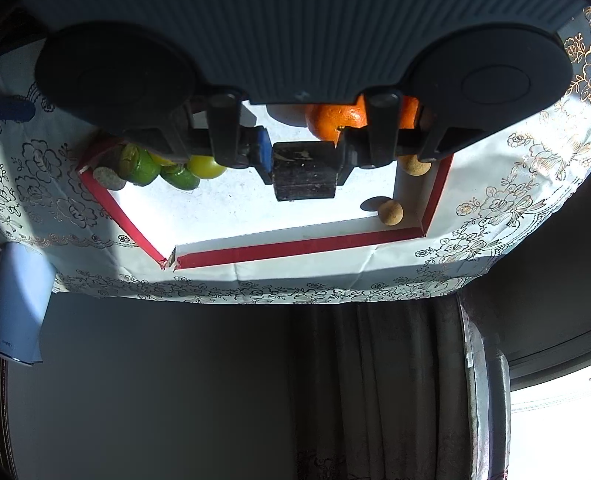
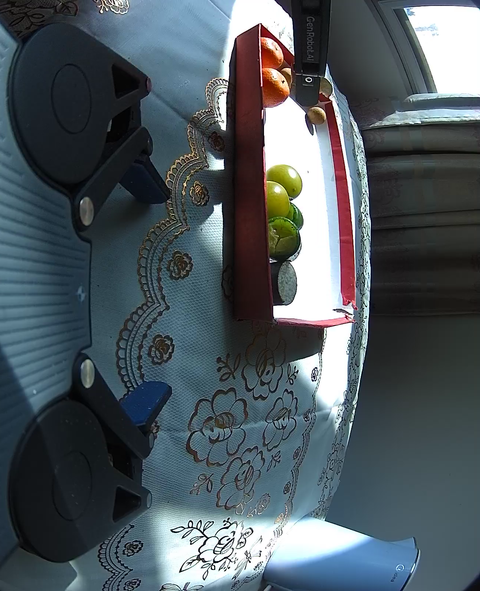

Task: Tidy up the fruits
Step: 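Carry the dark chunk into the red box and open the left gripper, then lift the left gripper away from the red box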

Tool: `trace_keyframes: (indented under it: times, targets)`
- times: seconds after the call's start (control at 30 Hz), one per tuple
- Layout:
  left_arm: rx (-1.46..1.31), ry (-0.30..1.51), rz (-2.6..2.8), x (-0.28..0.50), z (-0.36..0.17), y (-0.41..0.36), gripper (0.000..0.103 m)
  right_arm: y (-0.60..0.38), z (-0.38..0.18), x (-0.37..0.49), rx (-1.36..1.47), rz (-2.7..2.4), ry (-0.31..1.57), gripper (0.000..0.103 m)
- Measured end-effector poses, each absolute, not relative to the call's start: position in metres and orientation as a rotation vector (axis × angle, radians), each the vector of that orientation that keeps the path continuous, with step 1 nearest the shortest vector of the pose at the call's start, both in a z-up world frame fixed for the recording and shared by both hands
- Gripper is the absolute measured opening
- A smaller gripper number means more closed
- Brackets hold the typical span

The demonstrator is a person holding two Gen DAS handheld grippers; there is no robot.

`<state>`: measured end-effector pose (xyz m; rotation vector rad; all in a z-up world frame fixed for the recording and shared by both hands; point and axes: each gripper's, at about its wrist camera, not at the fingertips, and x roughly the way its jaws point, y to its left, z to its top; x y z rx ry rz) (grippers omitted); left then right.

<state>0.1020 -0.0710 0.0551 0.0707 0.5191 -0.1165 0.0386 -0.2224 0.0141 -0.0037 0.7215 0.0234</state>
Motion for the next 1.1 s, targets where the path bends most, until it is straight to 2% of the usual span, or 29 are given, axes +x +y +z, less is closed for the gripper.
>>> trace_keyframes:
  times: [0.4,0.73,0.87,1.03,1.1]
  targets:
    - [0.044,0.608,-0.137,0.152,0.032,-0.088,0.030,-0.223,0.014,0.038,-0.004,0.023,0.722,0.103]
    - [0.037,0.627,-0.106,0.160,0.022,-0.082,0.030,-0.222,0.014,0.040,-0.002,0.028,0.723,0.103]
    - [0.049,0.602,-0.088,0.156,0.025,-0.083,0.046,-0.222,0.014,0.040,-0.002,0.028,0.723,0.103]
    - [0.058,0.594,-0.088,0.153,0.026,-0.083,0.046,-0.222,0.014,0.040,-0.002,0.028,0.723,0.103]
    - [0.064,0.585,-0.088,0.150,0.028,-0.084,0.049,-0.222,0.014,0.040,-0.002,0.028,0.723,0.103]
